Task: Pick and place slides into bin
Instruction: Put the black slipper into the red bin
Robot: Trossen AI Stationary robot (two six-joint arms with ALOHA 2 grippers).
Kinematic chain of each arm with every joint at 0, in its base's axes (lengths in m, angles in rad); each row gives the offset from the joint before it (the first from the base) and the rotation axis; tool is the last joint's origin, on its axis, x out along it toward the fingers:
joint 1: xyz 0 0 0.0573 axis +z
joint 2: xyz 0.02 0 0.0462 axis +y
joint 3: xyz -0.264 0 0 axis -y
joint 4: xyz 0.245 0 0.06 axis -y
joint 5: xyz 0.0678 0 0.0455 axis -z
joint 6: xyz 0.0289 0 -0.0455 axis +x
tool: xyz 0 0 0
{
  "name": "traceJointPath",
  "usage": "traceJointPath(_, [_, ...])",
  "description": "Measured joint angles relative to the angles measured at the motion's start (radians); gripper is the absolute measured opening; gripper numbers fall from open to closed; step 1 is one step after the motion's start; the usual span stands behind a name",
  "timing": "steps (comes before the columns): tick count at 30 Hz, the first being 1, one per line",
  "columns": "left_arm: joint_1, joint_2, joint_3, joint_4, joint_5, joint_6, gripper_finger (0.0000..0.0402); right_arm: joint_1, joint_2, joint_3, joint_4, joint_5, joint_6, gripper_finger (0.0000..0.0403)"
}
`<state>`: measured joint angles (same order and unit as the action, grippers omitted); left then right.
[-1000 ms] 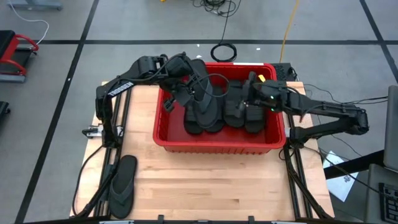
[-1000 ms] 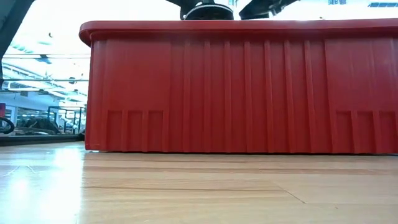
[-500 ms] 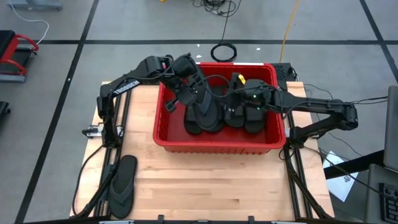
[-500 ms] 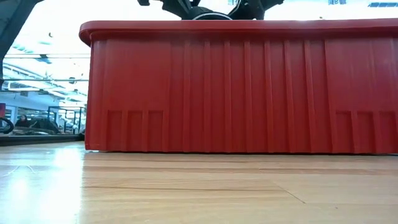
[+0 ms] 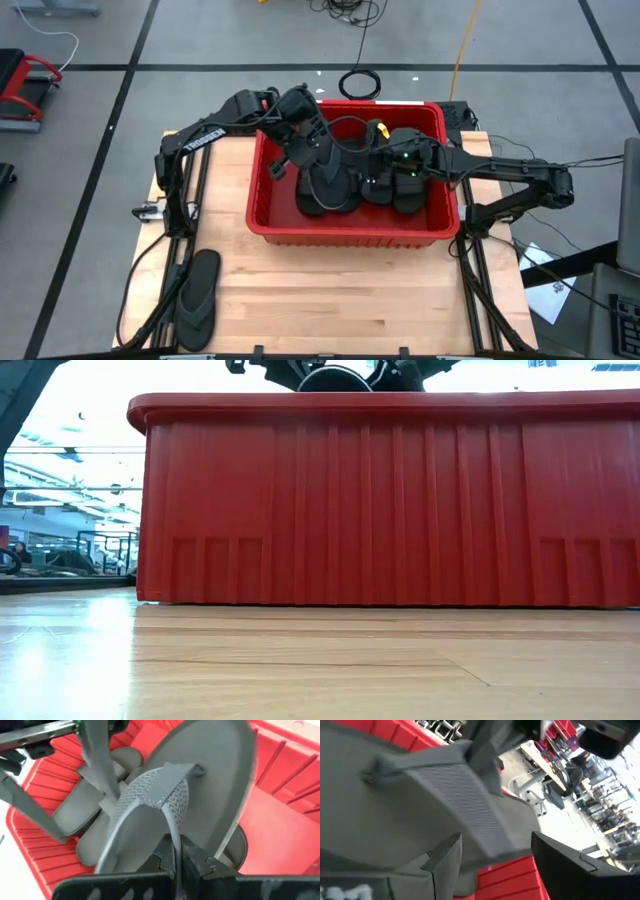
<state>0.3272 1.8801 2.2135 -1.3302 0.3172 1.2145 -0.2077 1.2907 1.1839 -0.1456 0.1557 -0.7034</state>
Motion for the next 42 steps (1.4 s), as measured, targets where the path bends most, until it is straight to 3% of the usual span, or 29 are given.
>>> traceJointPath(10, [0.015, 0.0, 0.0, 0.032, 0.019, 0.003, 0.0, -0.017, 0.018, 0.0, 0.046, -0.076, -0.09, 0.023])
traceJointPath(21, [0.005, 0.012, 0.0, 0.027, 0.05, -0.035, 0.0, -0.015, 0.099, -0.001, 0.142, -0.082, -0.127, 0.0223])
traceJointPath(24, [-0.001, 0.013, 0.0, 0.022, 0.049, -0.042, 0.0, -0.015, 0.101, 0.001, 0.159, -0.083, -0.132, 0.0187])
traceJointPath(29, [-0.002, 0.012, 0.0, 0.011, 0.049, -0.047, 0.0, -0.013, 0.09, -0.001, 0.163, -0.079, -0.169, 0.0048])
traceJointPath(31, [-0.002, 0.012, 0.0, 0.011, 0.045, -0.049, 0.0, -0.013, 0.088, 0.0, 0.171, -0.075, -0.189, 0.0014])
traceJointPath(35, [-0.002, 0.012, 0.0, 0.018, 0.012, -0.081, 0.0, -0.012, 0.088, -0.001, 0.153, 0.013, -0.168, 0.0005])
traceJointPath(42, [-0.005, -0.024, 0.0, 0.123, -0.277, -0.269, 0.0036, -0.013, 0.071, 0.002, 0.057, 0.169, -0.067, 0.0002])
